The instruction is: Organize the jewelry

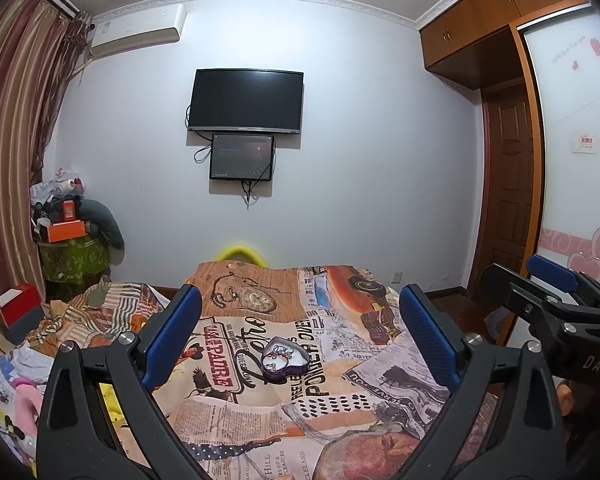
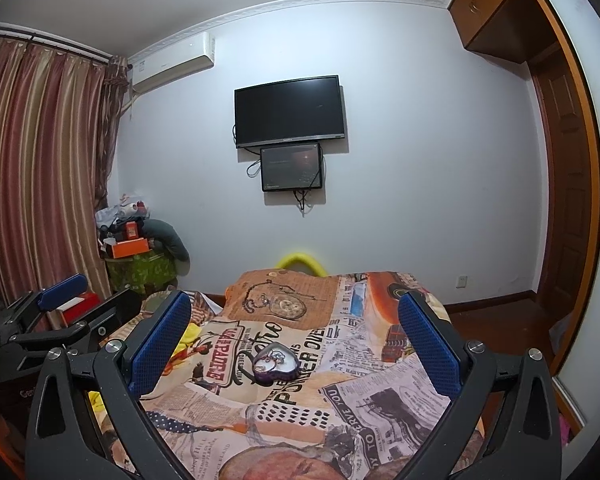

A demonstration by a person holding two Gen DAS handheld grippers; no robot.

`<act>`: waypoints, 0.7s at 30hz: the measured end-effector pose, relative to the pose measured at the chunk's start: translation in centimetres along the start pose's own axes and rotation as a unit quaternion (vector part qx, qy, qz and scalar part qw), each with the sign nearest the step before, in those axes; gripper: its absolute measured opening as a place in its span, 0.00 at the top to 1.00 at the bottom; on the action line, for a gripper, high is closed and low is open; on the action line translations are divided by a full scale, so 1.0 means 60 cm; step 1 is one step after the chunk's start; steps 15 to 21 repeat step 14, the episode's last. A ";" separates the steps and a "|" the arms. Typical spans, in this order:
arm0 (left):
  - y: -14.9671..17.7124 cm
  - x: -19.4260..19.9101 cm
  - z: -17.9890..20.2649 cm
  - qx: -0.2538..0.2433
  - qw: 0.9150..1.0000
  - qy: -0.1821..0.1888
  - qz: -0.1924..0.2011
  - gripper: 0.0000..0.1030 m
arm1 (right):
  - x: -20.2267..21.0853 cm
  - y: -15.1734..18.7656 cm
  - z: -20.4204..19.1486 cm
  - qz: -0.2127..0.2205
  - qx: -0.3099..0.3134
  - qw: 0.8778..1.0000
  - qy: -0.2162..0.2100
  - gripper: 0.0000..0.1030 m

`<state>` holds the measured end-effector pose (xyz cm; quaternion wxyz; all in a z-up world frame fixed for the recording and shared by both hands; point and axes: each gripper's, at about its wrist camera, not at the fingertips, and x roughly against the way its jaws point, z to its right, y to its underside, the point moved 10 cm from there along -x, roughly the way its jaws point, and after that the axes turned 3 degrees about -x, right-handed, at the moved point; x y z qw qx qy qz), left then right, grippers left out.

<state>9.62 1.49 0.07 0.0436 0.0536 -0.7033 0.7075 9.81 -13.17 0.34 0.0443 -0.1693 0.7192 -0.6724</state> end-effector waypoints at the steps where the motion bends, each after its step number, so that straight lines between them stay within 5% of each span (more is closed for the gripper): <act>1: 0.001 -0.001 0.000 0.001 1.000 0.000 0.000 0.03 | -0.001 0.000 0.000 0.000 0.000 1.000 0.000 0.00; 21: 0.011 -0.011 -0.005 0.005 1.000 0.001 -0.005 0.02 | -0.006 0.005 0.000 -0.005 -0.004 1.000 0.000 0.00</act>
